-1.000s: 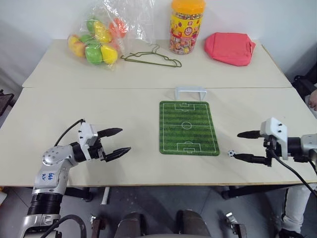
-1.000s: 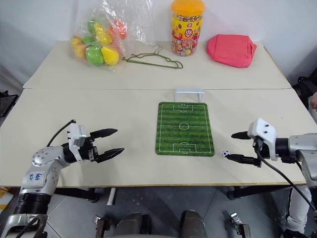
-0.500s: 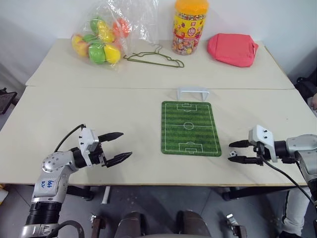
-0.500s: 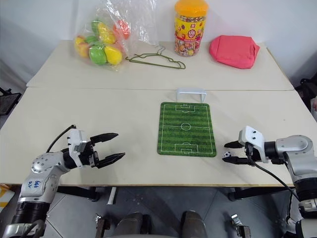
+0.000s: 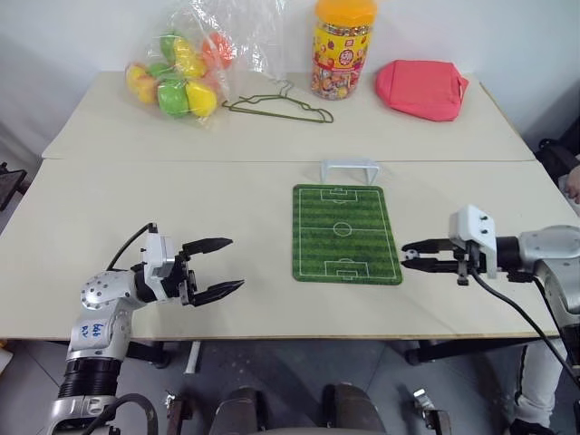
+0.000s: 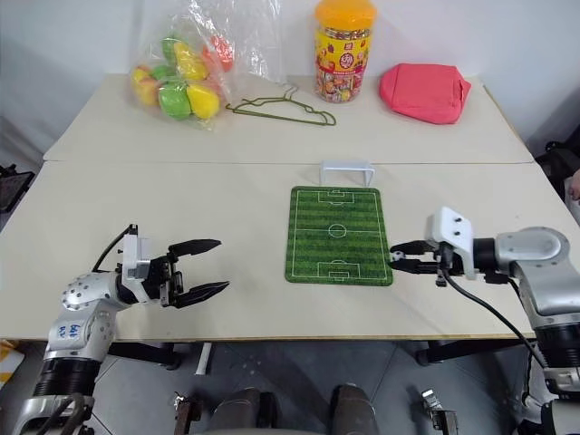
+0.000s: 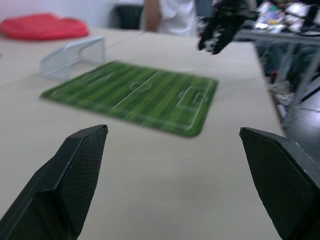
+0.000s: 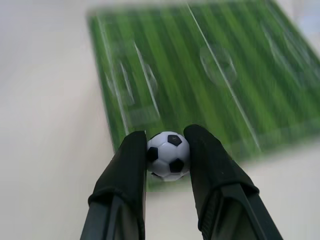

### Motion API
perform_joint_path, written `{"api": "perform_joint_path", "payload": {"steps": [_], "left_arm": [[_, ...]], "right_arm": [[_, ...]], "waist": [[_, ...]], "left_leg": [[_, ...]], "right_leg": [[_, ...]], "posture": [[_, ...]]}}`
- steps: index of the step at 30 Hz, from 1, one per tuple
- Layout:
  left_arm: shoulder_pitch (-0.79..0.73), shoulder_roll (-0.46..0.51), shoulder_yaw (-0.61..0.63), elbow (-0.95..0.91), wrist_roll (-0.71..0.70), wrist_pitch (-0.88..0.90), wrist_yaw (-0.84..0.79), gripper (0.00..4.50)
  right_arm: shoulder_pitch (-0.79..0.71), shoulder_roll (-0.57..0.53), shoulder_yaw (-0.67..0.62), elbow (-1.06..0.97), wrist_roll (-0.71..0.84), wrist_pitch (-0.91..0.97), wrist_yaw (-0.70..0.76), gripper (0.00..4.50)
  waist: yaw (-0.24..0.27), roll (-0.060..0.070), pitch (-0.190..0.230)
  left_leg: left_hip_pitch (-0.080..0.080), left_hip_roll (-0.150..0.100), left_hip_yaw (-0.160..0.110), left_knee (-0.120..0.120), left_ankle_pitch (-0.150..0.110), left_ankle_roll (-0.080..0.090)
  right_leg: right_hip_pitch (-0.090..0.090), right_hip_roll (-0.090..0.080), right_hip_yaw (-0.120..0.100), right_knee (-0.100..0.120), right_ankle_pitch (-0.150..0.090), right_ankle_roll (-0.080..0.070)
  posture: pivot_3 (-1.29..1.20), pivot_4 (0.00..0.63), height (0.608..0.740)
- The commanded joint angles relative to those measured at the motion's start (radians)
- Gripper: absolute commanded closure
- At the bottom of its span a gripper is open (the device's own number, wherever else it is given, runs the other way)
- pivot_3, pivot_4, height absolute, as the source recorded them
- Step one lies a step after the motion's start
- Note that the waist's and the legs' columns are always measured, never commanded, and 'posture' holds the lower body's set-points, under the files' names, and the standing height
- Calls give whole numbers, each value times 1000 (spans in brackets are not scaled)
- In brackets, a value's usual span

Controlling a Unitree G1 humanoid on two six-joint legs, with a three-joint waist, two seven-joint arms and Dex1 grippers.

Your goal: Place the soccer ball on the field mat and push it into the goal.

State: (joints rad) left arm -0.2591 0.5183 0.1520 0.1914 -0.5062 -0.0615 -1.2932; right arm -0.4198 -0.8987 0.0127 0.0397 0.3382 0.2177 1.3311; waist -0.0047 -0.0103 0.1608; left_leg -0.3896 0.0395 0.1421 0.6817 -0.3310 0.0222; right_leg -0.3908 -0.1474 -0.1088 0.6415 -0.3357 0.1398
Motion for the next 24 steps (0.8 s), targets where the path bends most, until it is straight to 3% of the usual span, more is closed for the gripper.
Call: {"api": "perform_joint_path", "payload": {"steps": [1, 9, 18, 24], "left_arm": [[-37, -17, -5, 50, -23, -76, -87, 0], [-89, -48, -9, 125, -20, -143, -160, 0], [-34, -52, -2, 88, -19, -150, -129, 0], [-20, -56, -6, 69, -20, -148, -109, 0]], "right_arm": [[-52, 60, 77, -58, -5, 26, 2, 3644], [-200, 210, 216, 126, -112, -60, 14, 3644], [-262, 260, 234, 371, -172, -191, 53, 3644], [-274, 275, 237, 433, -184, -231, 74, 3644]], "waist": [[1, 0, 0], [1, -1, 0], [-14, -1, 0], [-25, -1, 0]], "left_leg": [[0, 0, 0, 0, 0, 0], [-2, -3, -1, 1, -1, 1], [-2, -3, -3, 1, -1, 1], [-1, -2, -4, 1, -1, 1]], "right_leg": [[0, 0, 0, 0, 0, 0], [0, -2, -2, 1, 0, 0], [0, -2, -4, 1, 0, 0], [1, -2, -5, 1, 0, 0]], "posture": [[0, 150, 740], [0, 150, 740], [0, 150, 740], [0, 150, 740]]}}
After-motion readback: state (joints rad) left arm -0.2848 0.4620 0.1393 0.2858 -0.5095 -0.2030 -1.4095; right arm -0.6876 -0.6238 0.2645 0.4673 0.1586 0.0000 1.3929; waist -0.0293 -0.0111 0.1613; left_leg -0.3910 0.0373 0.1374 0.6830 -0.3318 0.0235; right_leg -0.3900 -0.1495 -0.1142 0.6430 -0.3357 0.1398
